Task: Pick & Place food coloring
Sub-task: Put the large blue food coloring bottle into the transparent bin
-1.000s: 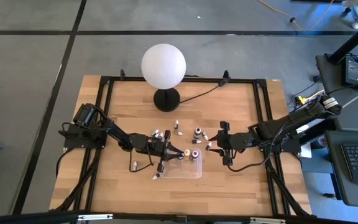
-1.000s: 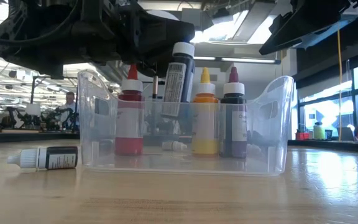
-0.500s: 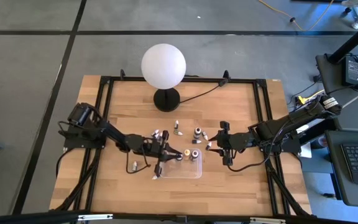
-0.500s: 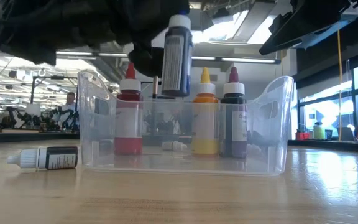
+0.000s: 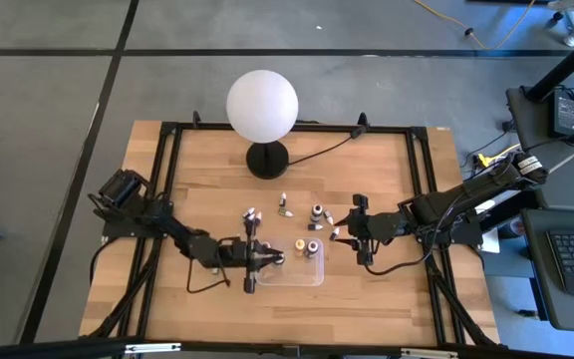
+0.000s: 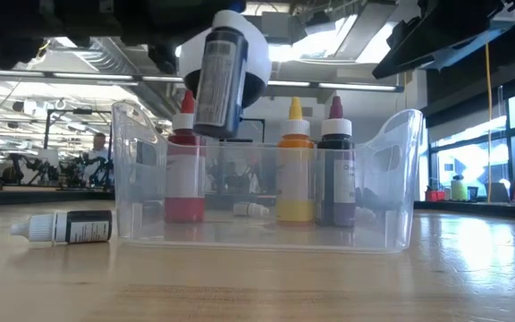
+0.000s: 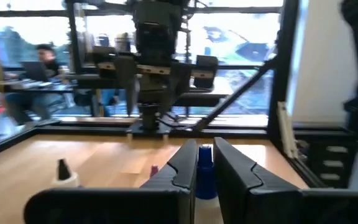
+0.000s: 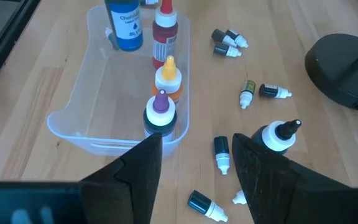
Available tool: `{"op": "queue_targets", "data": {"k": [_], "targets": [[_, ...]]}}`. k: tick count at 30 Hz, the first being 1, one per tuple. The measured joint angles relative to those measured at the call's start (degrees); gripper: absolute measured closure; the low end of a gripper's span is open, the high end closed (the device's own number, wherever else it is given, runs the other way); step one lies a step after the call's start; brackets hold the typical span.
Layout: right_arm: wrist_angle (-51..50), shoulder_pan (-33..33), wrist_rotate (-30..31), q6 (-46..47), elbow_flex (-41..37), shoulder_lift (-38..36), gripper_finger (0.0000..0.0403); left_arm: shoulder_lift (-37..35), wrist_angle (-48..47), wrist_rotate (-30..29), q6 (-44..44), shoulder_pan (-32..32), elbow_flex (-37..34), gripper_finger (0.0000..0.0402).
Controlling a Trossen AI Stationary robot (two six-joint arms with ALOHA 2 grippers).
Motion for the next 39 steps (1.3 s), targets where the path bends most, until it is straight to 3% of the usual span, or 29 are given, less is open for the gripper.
{"op": "queue_targets", "data": {"k": [7, 11, 18, 39], "targets": [[0.61, 0.01, 0.0, -0.05, 0.0, -0.01, 0.0205, 5.58, -0.57, -12.3, 5.12, -1.86, 5.77, 0.0371], [0.57, 0.0, 0.0, -0.02, 0.0, 0.0, 0.0205, 8.78, -0.36, -15.94, 6.35, -2.3, 8.53, 0.0371], [0.28, 0.0, 0.0, -0.09, 0.0, 0.0, 0.0205, 12.1, -0.08, -29.0, 6.51, -3.68, 11.97, 0.0371], [0.09, 0.0, 0.0, -1.5, 0.0, 0.0, 0.0205, 14.61, -4.31, -31.77, 3.76, -3.19, 14.15, 0.0358]]}}
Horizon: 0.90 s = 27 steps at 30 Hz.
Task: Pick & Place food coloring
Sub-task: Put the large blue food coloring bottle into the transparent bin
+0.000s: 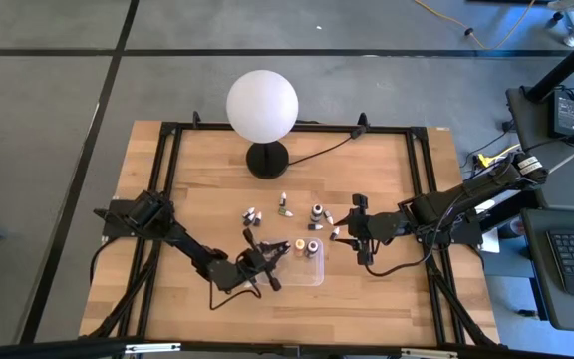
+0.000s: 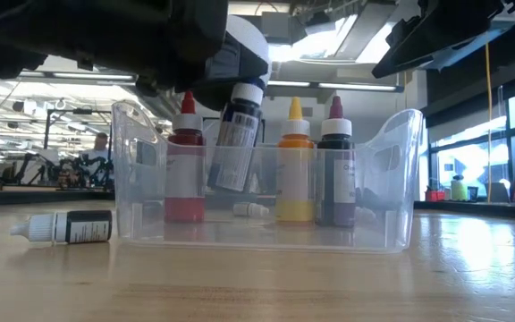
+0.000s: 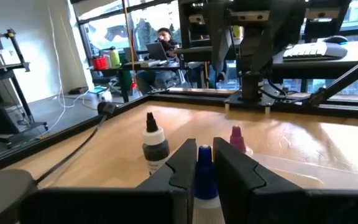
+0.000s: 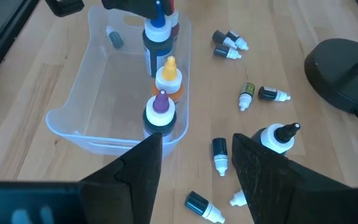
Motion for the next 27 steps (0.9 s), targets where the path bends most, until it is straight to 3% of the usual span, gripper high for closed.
{"op": "queue_targets", "data": {"k": [27], "targets": [[-0.02, 0.0, 0.0, 0.02, 0.0, 0.0, 0.0205, -0.04, -10.28, -0.19, -10.38, 1.6, -0.02, 0.0347]]}}
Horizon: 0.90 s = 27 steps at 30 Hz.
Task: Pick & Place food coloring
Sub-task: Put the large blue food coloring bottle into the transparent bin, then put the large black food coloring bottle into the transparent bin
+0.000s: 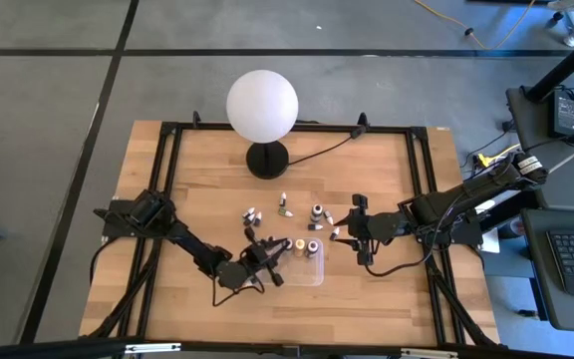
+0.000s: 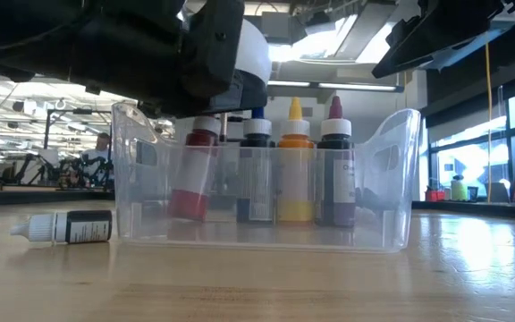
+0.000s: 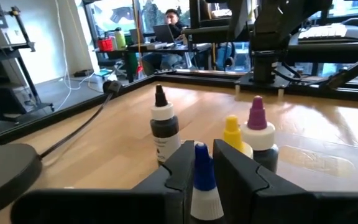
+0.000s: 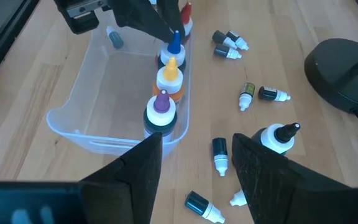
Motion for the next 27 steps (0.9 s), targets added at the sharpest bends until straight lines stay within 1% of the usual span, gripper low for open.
{"op": "queue_targets", "data": {"k": [10, 13, 17, 24, 27], "targets": [[0.0, 0.0, 0.0, -0.13, 0.0, 0.0, 0.0205, -0.02, 0.02, 0.69, 0.49, -0.12, 0.0, 0.0346], [0.0, 0.01, 0.0, -0.14, 0.0, 0.0, 0.0205, -0.02, 0.72, 0.71, 2.75, -0.52, 0.0, 0.0347], [0.0, 0.02, 0.0, -0.14, 0.0, 0.0, 0.0205, -0.02, 3.95, 0.83, 6.32, -1.14, 0.0, 0.035], [0.0, 0.0, 0.0, -0.14, 0.0, 0.0, 0.0205, -0.04, 4.44, 0.8, 7.91, -1.29, 0.0, 0.0346], [0.02, 0.01, 0.0, -0.19, 0.0, 0.0, 0.0205, -0.04, 8.3, 0.79, 11.19, -1.29, 0.0, 0.0347]]}}
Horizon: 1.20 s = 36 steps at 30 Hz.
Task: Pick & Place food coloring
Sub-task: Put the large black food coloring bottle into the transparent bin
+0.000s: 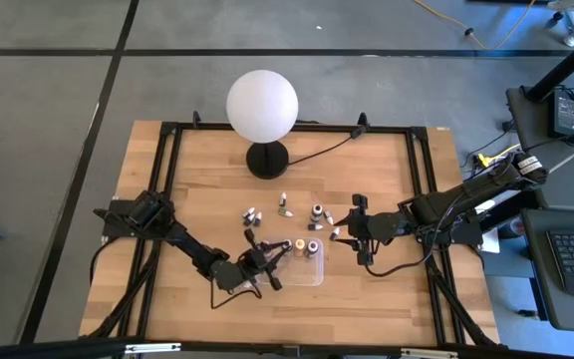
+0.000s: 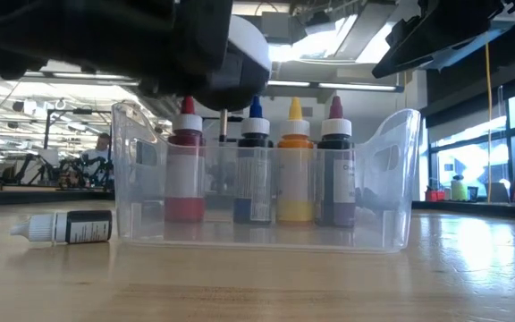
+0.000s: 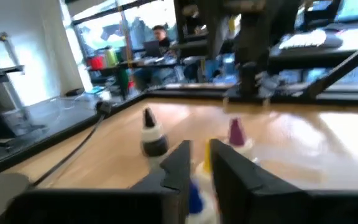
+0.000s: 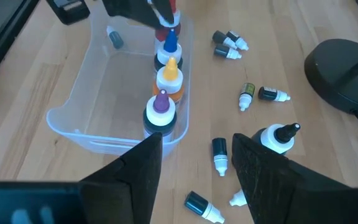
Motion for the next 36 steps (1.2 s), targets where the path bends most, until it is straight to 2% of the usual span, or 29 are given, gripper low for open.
{"op": "queue_targets", "data": {"k": [4, 7, 13, 16, 20, 22, 24, 29, 31, 33, 36], "targets": [[0.17, 0.0, -0.02, -3.24, 0.0, 0.0, 0.0205, -0.09, 9.64, -0.21, 4.63, 0.0, 0.0, 0.035], [0.99, -0.01, -0.04, -7.63, 0.0, 0.0, 0.0205, -1.67, 13.22, -2.64, 8.85, -0.39, -0.02, 0.0348], [1.36, -0.01, 0.0, -8.82, 0.0, 0.0, 0.0205, -8.35, 13.16, -8.67, 19.3, -2.01, -0.08, 0.0347], [2.95, -0.34, 0.18, -7.36, 0.0, 0.0, 0.0205, -11.84, 12.63, -9.2, 24.78, -2.64, -0.95, 0.035], [5.83, -3.07, 0.51, -5.94, 0.0, 0.0, 0.0205, -15.79, 9.58, -8.02, 23.61, -2.05, -1.29, 0.0348], [5.95, -5.28, 0.55, -6.33, 0.0, 0.0, 0.0205, -17.55, 4.35, -4.18, 20.92, -1.18, -1.29, 0.0346], [5.86, -8.07, -0.15, -6.76, 0.0, 0.0, 0.0205, -19.16, -2.85, 2.3, 15.92, -0.03, -1.29, 0.0345], [5.84, -14.97, -11.48, -10.09, 0.0, 0.0, 0.0205, -24.75, -27.07, 25.63, 0.48, 4.99, -1.29, 0.035], [5.75, -16.95, -14.01, -10.56, 0.0, 0.0, 0.0205, -27.3, -34.89, 34.77, -3.5, 7.4, -1.31, 0.035], [5.7, -18.33, -14.04, -12.01, 0.0, 0.0, 0.0205, -29.98, -40.94, 39.29, -5.83, 9.15, -1.33, 0.0348], [6.02, -19.91, -14.08, -13.74, 0.0, 0.84, 0.0205, -34.29, -48.44, 41.92, -6.17, 10.52, -1.32, 0.0346]]}}
